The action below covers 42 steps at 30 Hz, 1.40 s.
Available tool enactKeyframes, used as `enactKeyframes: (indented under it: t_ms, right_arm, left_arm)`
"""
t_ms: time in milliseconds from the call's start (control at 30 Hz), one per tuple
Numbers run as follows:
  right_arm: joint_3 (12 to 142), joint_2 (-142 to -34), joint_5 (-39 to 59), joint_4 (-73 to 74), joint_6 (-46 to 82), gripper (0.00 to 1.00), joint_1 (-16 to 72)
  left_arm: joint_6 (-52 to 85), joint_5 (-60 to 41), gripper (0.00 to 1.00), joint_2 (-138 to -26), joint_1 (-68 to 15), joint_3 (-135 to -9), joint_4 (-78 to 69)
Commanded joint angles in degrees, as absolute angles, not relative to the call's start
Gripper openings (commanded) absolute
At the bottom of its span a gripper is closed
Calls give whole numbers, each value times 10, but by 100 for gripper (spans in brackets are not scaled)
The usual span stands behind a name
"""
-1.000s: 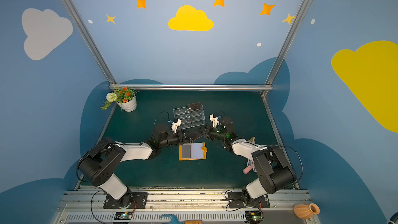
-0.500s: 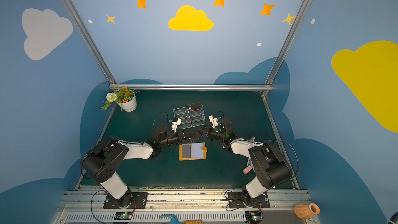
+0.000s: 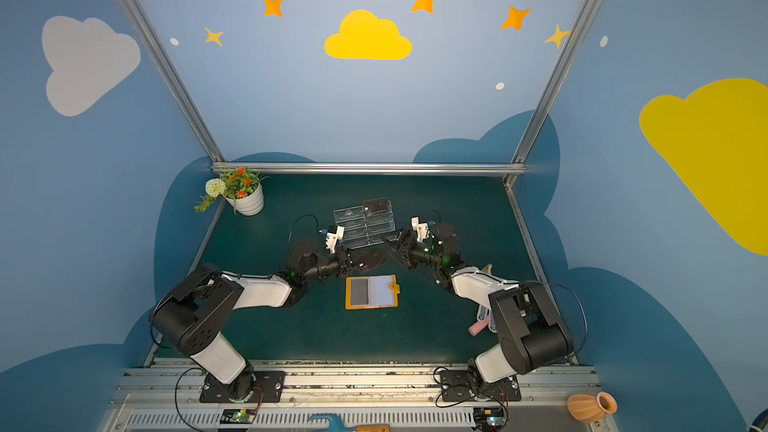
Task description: Take the credit cards out of the card holder
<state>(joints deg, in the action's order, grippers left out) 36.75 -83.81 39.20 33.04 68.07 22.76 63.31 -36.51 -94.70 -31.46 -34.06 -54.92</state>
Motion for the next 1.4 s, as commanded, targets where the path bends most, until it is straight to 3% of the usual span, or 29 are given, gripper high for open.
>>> enactKeyframes:
  t_ms: [0, 400, 567, 833, 1367]
  right_arm:
    - [379, -788, 366, 242, 636, 89, 215]
    - [382, -702, 385, 105, 571, 90, 139]
    - [402, -721, 416, 104, 560, 90, 124]
    - [426, -759, 453, 91, 533, 90, 117]
    - [445, -847, 497, 153, 557, 90, 86]
  left_arm:
    - [610, -359, 4, -926, -302, -359, -524]
    - [481, -388, 4, -945, -220, -527, -353]
    - [353, -424, 4, -1011, -205, -664, -230]
    - [330, -494, 4, -1143, -167, -834, -230]
    - [228, -529, 4, -1308, -152, -1078, -55]
